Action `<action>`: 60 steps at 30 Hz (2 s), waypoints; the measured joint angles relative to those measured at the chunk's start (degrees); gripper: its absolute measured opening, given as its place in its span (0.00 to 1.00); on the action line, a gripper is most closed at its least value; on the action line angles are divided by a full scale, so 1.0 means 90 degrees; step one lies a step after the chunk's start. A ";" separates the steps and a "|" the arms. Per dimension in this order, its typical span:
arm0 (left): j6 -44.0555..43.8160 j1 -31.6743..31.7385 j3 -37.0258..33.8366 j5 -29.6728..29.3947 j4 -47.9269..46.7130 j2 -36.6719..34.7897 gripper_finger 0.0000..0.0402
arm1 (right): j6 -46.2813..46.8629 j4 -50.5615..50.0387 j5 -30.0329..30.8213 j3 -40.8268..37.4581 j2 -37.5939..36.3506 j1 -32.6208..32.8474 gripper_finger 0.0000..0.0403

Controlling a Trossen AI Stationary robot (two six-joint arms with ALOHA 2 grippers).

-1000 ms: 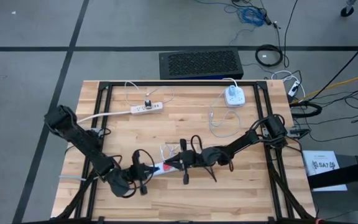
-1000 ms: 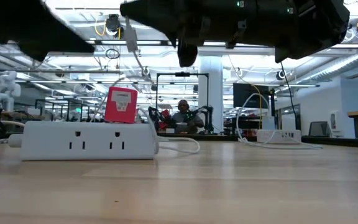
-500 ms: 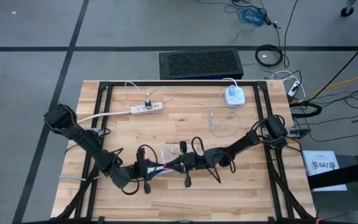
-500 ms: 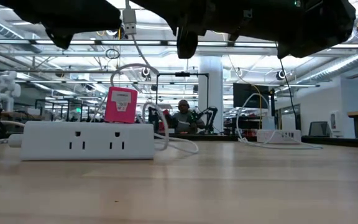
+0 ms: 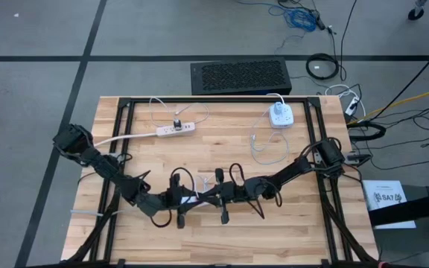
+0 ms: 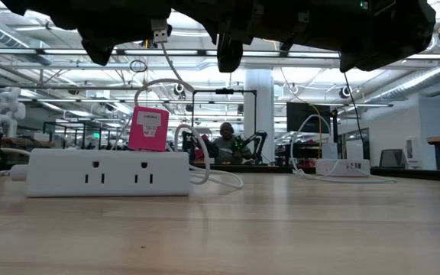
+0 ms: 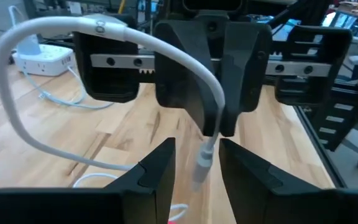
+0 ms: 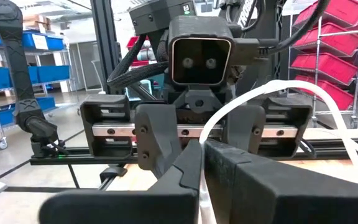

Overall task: Insert USB
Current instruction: Insert the white cable charger into the pink charger adapter

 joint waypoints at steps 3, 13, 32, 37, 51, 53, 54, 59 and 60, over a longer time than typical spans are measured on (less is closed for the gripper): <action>-0.0014 0.0070 0.0000 0.0149 0.0000 0.0000 0.32 | -0.0002 -0.0001 0.0000 0.0000 0.0000 0.0000 0.00; -0.0001 0.0124 0.0000 0.0151 -0.0010 0.0000 0.06 | -0.0005 -0.0071 0.0060 0.0000 0.0000 -0.0007 0.00; -0.0339 0.0087 0.0005 -0.0062 -0.1006 0.0358 0.06 | 0.0721 -0.2838 -0.0005 -0.0002 -0.0612 0.0046 0.13; -0.0504 0.0083 0.0005 -0.0022 -0.0884 0.0567 0.06 | 0.0719 -0.2918 0.0008 0.0000 -0.0612 0.0046 0.13; -0.0680 0.0121 0.0005 -0.0054 -0.0790 0.0726 0.06 | 0.0695 -0.2898 0.0019 0.0000 -0.0612 0.0046 0.14; -0.0681 0.0144 0.0005 -0.0075 -0.0655 0.0837 0.06 | 0.0694 -0.2895 0.0025 0.0000 -0.0612 0.0041 0.14; -0.0673 0.0160 0.0006 -0.0081 -0.0552 0.0902 0.06 | 0.0690 -0.2895 0.0029 -0.0001 -0.0612 0.0041 0.14; -0.0670 0.0172 0.0015 -0.0109 -0.0456 0.1003 0.06 | 0.0692 -0.2895 0.0032 0.0000 -0.0610 0.0041 0.14; -0.0668 0.0172 0.0015 -0.0109 -0.0461 0.1001 0.06 | 0.0692 -0.2897 0.0031 0.0000 -0.0608 0.0041 0.14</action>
